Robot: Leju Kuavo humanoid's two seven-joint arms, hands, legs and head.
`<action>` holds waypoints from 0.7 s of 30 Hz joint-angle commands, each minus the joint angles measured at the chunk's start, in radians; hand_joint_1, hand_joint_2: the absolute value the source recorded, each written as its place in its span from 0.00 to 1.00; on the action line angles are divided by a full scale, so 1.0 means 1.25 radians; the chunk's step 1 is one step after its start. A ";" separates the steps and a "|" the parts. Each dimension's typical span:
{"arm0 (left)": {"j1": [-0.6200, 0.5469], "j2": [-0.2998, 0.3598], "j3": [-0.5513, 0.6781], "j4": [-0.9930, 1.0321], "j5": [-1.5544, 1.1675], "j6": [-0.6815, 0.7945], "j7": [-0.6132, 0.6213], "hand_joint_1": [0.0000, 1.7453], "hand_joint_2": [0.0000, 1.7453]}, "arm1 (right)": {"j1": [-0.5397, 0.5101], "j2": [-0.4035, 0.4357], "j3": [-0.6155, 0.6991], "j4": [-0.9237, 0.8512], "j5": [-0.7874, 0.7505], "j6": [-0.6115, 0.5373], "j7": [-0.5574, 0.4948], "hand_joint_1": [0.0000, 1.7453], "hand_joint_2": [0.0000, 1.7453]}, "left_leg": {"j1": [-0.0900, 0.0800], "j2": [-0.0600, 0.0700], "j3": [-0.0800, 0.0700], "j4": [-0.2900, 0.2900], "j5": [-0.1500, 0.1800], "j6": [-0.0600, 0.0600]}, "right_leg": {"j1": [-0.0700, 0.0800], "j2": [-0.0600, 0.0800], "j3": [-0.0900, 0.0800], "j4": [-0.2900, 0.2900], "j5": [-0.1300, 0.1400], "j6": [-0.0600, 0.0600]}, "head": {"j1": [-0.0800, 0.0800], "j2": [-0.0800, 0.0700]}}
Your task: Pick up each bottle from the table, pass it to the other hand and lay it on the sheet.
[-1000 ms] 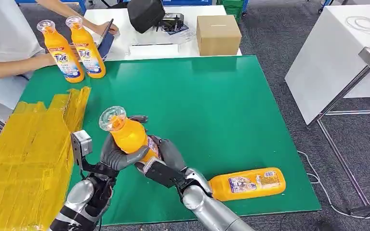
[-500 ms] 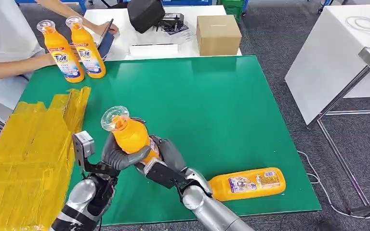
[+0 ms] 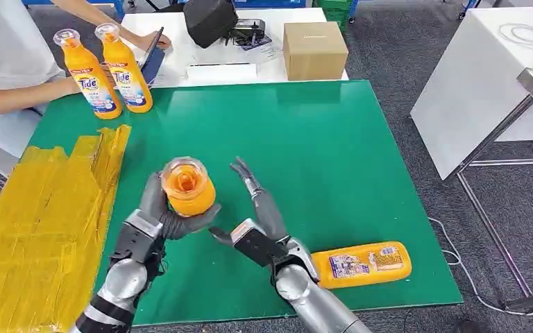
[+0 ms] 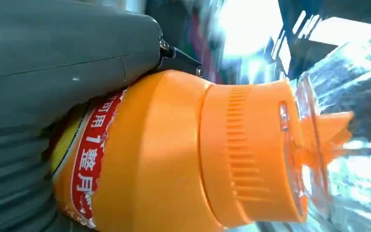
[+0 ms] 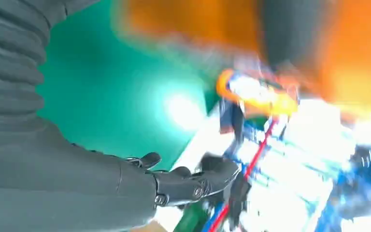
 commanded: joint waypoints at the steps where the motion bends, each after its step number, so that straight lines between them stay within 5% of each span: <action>1: -0.073 0.141 0.046 0.094 -0.457 0.133 0.156 1.00 1.00 | 0.097 -0.086 -0.144 -0.332 0.008 -0.020 0.002 0.00 1.00 | 0.000 -0.001 0.001 0.000 -0.001 0.000 | 0.000 -0.002 0.002 0.000 -0.001 -0.001 | 0.000 0.000; 4: -0.089 0.203 0.056 0.154 -0.609 0.125 0.208 1.00 1.00 | 0.128 -0.096 -0.170 -0.407 0.008 -0.034 -0.008 0.00 1.00 | 0.000 -0.001 0.002 -0.001 -0.001 0.000 | 0.001 -0.002 0.003 -0.001 -0.001 -0.001 | 0.000 0.000; 11: -0.092 0.204 0.059 0.164 -0.609 0.129 0.202 1.00 1.00 | 0.131 -0.095 -0.171 -0.410 0.008 -0.031 -0.008 0.00 1.00 | 0.001 0.000 0.003 -0.001 -0.001 -0.001 | 0.001 -0.001 0.004 -0.001 -0.001 -0.002 | 0.000 0.000; 13: -0.108 0.261 0.037 0.188 -0.784 0.080 0.292 1.00 1.00 | 0.127 -0.104 -0.175 -0.411 0.042 -0.060 -0.015 0.00 1.00 | 0.001 0.001 0.002 0.000 -0.001 0.000 | 0.001 -0.001 0.002 -0.001 -0.001 -0.001 | -0.001 0.000; 16: -0.146 0.337 0.021 0.267 -0.826 0.045 0.288 1.00 1.00 | 0.133 -0.119 -0.200 -0.448 0.047 -0.070 -0.010 0.00 1.00 | 0.001 0.000 0.001 0.000 0.000 0.000 | 0.001 -0.001 0.002 0.000 -0.001 -0.001 | 0.000 0.000; 21: -0.170 0.379 -0.012 0.337 -0.860 -0.019 0.300 1.00 1.00 | 0.157 -0.122 -0.213 -0.500 0.055 -0.086 -0.019 0.00 1.00 | 0.001 0.001 0.002 0.000 -0.001 -0.001 | 0.001 0.000 0.001 0.000 -0.001 -0.001 | 0.000 0.000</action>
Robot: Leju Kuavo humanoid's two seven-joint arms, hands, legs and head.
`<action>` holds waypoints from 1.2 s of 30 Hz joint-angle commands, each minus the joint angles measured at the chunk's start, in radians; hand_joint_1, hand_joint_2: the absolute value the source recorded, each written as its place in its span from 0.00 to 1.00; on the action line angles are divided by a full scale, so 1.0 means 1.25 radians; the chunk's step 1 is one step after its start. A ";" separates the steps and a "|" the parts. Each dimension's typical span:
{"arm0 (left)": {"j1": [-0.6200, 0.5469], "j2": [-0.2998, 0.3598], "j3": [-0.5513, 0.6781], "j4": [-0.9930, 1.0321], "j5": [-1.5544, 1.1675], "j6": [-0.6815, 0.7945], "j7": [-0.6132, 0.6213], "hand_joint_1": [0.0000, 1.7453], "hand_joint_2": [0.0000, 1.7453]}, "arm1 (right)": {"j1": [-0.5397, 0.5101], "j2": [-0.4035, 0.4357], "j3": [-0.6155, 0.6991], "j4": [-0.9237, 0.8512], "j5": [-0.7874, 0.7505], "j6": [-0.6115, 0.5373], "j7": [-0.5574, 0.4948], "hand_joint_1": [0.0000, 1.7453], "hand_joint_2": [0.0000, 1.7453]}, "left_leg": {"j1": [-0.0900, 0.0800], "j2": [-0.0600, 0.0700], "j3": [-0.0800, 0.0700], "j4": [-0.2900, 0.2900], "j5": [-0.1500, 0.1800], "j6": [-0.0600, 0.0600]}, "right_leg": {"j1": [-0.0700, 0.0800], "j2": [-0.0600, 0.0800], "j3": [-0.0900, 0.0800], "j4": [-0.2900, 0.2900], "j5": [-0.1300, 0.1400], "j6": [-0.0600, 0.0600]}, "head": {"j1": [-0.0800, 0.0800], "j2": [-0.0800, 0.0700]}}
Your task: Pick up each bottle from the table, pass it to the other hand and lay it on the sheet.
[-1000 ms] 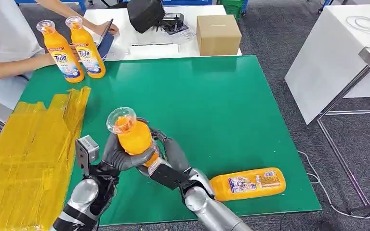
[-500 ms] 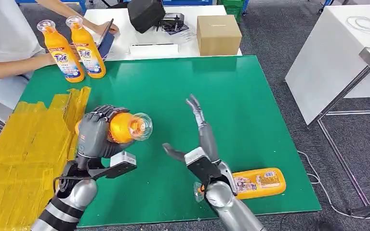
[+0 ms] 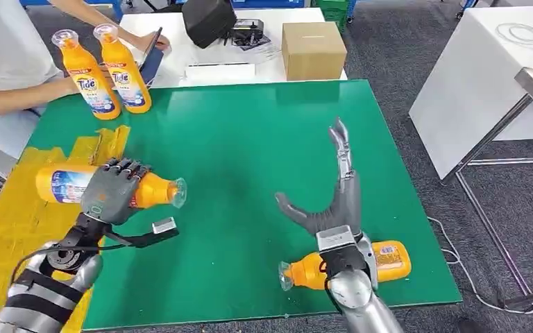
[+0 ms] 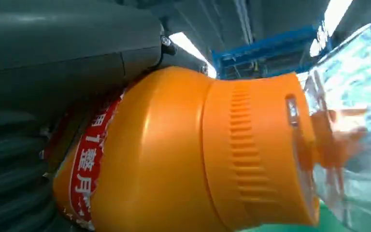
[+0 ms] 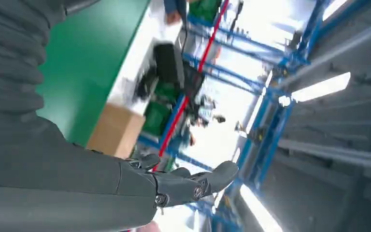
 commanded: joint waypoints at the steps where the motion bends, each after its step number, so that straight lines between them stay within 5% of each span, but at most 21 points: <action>1: -0.090 0.121 -0.059 0.195 -0.032 -0.103 0.017 1.00 1.00 | 0.028 -0.038 -0.052 -0.098 0.011 -0.025 -0.006 0.00 1.00 | 0.001 -0.001 0.003 0.000 -0.001 -0.001 | 0.001 -0.003 0.004 -0.001 -0.002 -0.002 | -0.001 0.000; 7: -0.082 0.134 -0.070 0.236 0.086 -0.276 0.029 1.00 1.00 | 0.050 -0.030 -0.077 -0.094 0.026 -0.027 -0.001 0.00 1.00 | 0.002 0.000 0.004 0.000 -0.002 0.000 | 0.002 -0.002 0.006 -0.001 -0.002 -0.001 | -0.001 0.000; 26: 0.026 0.089 -0.045 0.251 0.267 -0.316 0.027 1.00 1.00 | 0.031 -0.021 -0.064 -0.033 0.042 -0.014 0.022 0.00 1.00 | 0.000 0.002 0.005 -0.003 -0.001 0.000 | 0.001 0.001 0.006 -0.003 0.000 -0.001 | -0.001 0.000; 27: 0.031 0.083 -0.041 0.250 0.279 -0.311 0.020 0.81 1.00 | 0.030 -0.021 -0.063 -0.031 0.044 -0.014 0.023 0.00 1.00 | 0.000 0.001 0.005 -0.003 -0.001 0.000 | 0.000 0.000 0.006 -0.002 0.000 -0.001 | -0.001 0.000; 28: 0.039 0.078 -0.039 0.241 0.289 -0.304 0.008 0.07 1.00 | 0.030 -0.022 -0.062 -0.028 0.045 -0.014 0.024 0.00 1.00 | 0.000 0.001 0.006 -0.003 -0.001 0.000 | 0.001 0.000 0.007 -0.003 0.000 -0.001 | -0.001 0.000; 29: 0.043 0.076 -0.038 0.235 0.294 -0.300 0.004 0.00 1.00 | 0.029 -0.022 -0.061 -0.026 0.045 -0.014 0.026 0.00 1.00 | 0.000 0.001 0.006 -0.003 0.000 0.000 | 0.000 0.001 0.006 -0.003 0.000 -0.001 | -0.001 0.000; 36: 0.064 0.049 -0.018 0.201 0.317 -0.271 -0.019 0.00 1.00 | 0.030 -0.022 -0.065 -0.019 0.042 -0.010 0.032 0.00 1.00 | 0.000 -0.001 0.007 -0.002 0.000 0.000 | 0.000 -0.001 0.008 -0.002 0.000 -0.001 | -0.001 0.000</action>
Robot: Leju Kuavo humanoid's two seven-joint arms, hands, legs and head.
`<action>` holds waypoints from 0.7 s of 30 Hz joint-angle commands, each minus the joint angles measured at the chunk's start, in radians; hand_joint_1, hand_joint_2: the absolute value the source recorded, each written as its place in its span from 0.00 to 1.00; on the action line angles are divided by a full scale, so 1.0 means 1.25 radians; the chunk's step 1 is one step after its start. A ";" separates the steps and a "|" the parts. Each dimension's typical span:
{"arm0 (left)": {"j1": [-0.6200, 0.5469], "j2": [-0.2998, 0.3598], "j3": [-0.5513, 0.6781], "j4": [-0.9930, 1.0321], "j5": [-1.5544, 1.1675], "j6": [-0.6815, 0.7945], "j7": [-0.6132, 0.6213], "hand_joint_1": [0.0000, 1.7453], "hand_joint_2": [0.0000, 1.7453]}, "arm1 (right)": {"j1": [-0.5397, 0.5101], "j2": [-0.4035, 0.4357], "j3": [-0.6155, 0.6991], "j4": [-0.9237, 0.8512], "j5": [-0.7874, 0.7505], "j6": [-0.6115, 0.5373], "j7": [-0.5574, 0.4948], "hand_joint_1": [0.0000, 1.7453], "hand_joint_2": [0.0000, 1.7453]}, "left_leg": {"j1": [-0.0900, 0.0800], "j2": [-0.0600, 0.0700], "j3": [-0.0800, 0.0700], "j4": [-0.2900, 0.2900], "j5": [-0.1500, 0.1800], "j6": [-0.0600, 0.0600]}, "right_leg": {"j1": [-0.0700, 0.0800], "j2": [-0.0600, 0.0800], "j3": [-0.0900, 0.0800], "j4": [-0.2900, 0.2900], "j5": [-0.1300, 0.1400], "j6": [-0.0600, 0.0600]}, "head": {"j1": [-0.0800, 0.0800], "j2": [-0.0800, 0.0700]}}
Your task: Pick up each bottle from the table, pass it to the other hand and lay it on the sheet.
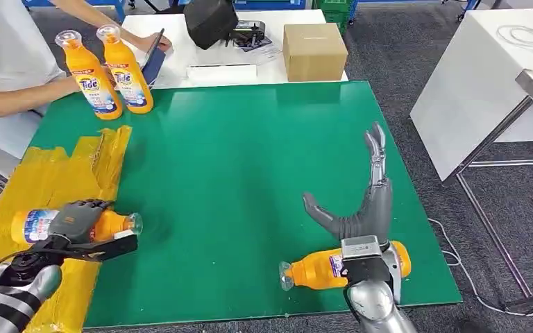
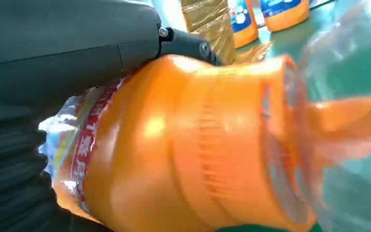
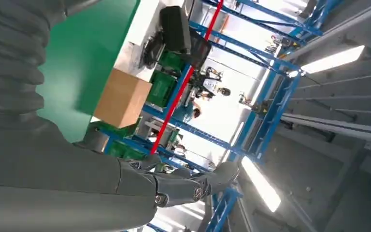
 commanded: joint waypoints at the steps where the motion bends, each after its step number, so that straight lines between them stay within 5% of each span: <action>1: 0.054 -0.059 0.017 0.013 0.035 0.000 -0.039 0.00 1.00 | -0.029 -0.001 -0.009 0.060 -0.006 0.007 0.006 0.00 1.00 | 0.000 0.002 0.003 -0.002 0.000 0.000 | 0.001 0.001 0.003 -0.002 0.000 -0.001 | 0.000 0.000; 12: 0.067 -0.057 0.018 0.016 0.047 0.001 -0.054 0.00 1.00 | -0.033 0.002 -0.009 0.065 -0.013 0.008 0.005 0.00 1.00 | 0.000 0.003 0.004 -0.002 -0.001 0.000 | 0.000 0.002 0.004 -0.002 0.000 -0.001 | 0.000 0.000; 21: 0.194 -0.215 0.231 -0.185 0.224 0.274 -0.228 0.00 1.00 | -0.010 -0.014 0.002 0.064 -0.029 0.008 0.000 0.00 1.00 | 0.000 0.001 0.001 0.000 -0.001 0.000 | 0.001 -0.001 0.001 -0.002 0.000 0.000 | 0.000 0.000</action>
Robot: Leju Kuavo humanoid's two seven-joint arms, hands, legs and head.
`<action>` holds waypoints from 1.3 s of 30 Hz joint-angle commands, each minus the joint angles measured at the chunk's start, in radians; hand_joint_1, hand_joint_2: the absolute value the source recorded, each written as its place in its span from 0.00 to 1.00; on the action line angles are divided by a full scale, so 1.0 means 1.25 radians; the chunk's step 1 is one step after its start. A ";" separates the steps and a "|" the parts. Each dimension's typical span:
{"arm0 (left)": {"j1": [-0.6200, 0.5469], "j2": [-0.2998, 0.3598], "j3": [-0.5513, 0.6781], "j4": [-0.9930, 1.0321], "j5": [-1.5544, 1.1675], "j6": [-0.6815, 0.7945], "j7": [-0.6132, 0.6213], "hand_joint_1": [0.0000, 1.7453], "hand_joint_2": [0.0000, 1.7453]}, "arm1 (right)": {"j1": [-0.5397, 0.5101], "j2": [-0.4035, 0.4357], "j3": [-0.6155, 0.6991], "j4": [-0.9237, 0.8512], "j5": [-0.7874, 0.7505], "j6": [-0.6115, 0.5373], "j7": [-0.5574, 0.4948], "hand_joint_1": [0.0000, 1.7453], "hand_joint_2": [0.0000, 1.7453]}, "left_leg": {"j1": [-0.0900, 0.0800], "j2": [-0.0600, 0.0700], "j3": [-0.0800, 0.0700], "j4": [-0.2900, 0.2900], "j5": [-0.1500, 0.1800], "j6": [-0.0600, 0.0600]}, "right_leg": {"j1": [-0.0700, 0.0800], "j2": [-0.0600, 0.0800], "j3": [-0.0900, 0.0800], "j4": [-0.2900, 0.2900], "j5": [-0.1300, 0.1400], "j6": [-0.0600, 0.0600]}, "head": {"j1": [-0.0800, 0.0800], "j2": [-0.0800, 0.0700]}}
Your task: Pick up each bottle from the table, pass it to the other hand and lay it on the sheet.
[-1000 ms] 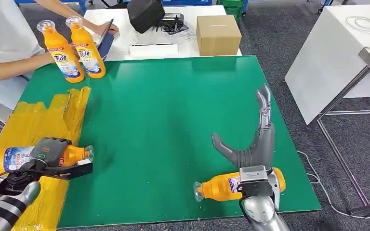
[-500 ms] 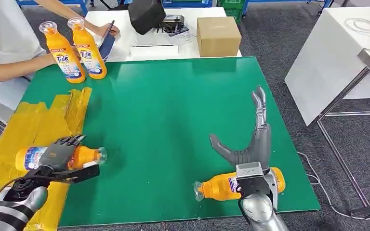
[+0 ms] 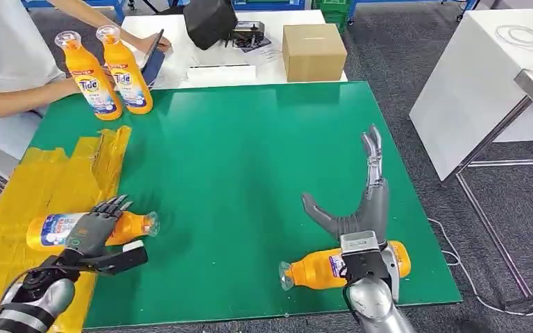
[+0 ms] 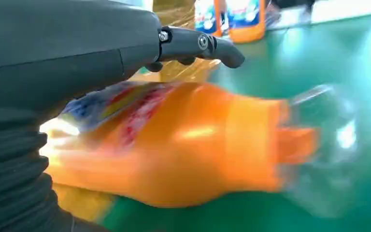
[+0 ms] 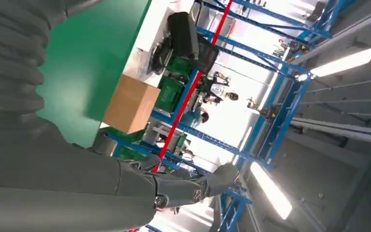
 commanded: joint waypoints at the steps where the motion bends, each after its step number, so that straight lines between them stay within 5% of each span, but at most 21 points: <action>1: 0.110 -0.164 0.188 -0.152 0.146 0.163 -0.135 0.00 1.00 | -0.008 -0.015 0.005 0.043 -0.007 0.002 -0.005 0.00 1.00 | 0.001 0.000 0.001 0.000 -0.001 0.000 | 0.001 -0.001 0.002 -0.002 -0.001 -0.001 | -0.001 0.000; 9: 0.254 -0.274 0.290 -0.452 0.424 0.063 -0.303 0.00 1.00 | 0.042 -0.071 0.091 0.044 0.239 0.009 0.064 0.00 1.00 | 0.001 0.002 0.000 0.001 -0.003 0.001 | 0.001 0.001 0.001 -0.002 -0.001 -0.001 | -0.001 0.000; 17: 0.262 -0.290 0.286 -0.455 0.449 0.031 -0.313 0.00 1.00 | 0.056 -0.111 0.121 0.062 0.318 0.054 0.101 0.00 1.00 | 0.001 0.001 -0.001 0.000 -0.002 0.001 | 0.001 0.000 0.000 -0.002 -0.001 -0.001 | -0.001 0.000; 19: 0.254 -0.296 0.276 -0.440 0.481 -0.027 -0.302 0.00 1.00 | 0.065 -0.157 0.149 0.068 0.379 0.120 0.129 0.00 1.00 | 0.001 0.001 -0.001 0.000 -0.002 0.000 | 0.001 0.000 0.000 -0.002 -0.001 -0.001 | -0.001 0.000; 25: 0.231 -0.315 0.225 -0.391 0.484 -0.061 -0.296 0.00 1.00 | 0.116 -0.268 0.175 0.071 0.528 0.118 0.138 0.00 1.00 | 0.001 -0.004 0.002 -0.002 -0.002 0.001 | 0.002 -0.005 0.005 -0.005 -0.002 -0.001 | -0.001 0.000; 32: 0.234 -0.326 0.209 -0.390 0.498 -0.038 -0.303 0.00 1.00 | 0.186 -0.382 0.142 0.033 0.524 0.128 0.198 0.00 1.00 | -0.001 -0.003 -0.001 0.000 -0.003 0.002 | -0.001 -0.004 0.002 -0.003 -0.002 -0.001 | -0.001 0.000; 39: 0.233 -0.326 0.209 -0.388 0.499 -0.038 -0.303 0.00 1.00 | 0.189 -0.386 0.140 0.032 0.523 0.124 0.197 0.00 1.00 | -0.001 -0.001 -0.001 0.000 -0.003 0.002 | -0.001 -0.002 0.000 -0.002 -0.001 -0.001 | -0.001 0.000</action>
